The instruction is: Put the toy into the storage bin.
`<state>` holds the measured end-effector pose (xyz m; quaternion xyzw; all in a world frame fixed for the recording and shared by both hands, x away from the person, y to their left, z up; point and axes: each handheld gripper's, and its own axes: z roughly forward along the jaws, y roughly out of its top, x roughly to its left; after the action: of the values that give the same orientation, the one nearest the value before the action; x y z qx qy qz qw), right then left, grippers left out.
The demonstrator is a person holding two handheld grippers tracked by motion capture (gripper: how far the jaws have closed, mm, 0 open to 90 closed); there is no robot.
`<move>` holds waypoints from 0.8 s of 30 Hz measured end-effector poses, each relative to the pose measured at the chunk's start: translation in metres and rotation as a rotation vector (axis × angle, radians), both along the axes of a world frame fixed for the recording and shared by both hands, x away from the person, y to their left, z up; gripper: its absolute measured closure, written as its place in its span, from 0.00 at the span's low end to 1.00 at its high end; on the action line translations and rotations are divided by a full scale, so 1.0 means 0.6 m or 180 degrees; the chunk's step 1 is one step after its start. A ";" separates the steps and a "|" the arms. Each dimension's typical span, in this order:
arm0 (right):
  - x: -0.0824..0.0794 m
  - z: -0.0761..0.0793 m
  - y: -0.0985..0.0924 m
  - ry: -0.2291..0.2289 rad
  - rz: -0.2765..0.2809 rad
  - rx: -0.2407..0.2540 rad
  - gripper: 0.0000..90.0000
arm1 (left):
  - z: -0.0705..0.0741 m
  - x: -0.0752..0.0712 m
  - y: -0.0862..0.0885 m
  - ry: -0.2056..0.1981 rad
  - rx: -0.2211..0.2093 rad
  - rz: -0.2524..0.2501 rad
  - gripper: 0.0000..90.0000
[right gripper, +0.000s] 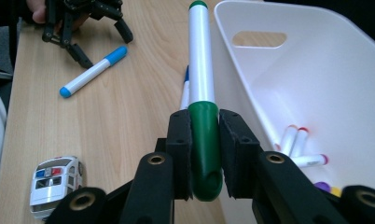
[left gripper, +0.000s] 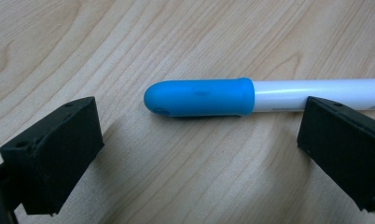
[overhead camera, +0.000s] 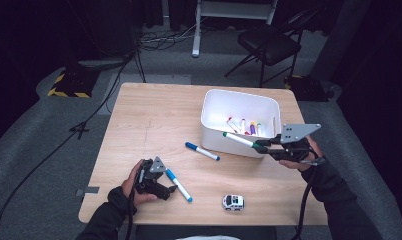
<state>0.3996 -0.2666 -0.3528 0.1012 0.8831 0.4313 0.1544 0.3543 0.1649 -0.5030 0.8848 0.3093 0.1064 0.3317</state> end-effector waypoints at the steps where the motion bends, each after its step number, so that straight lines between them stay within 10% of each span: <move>1: 0.002 0.007 -0.001 -0.0021 0.0000 0.0004 0.84 | 0.000 0.000 0.000 -0.0007 -0.0001 0.0009 0.00; 24: 0.088 0.059 0.006 -0.0101 -0.0349 -0.0242 0.84 | 0.000 0.000 0.000 -0.0006 -0.0003 0.0014 0.00</move>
<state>0.4526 -0.2628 -0.3177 0.1366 0.8894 0.3899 0.1955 0.3542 0.1647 -0.5030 0.8839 0.3110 0.1079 0.3322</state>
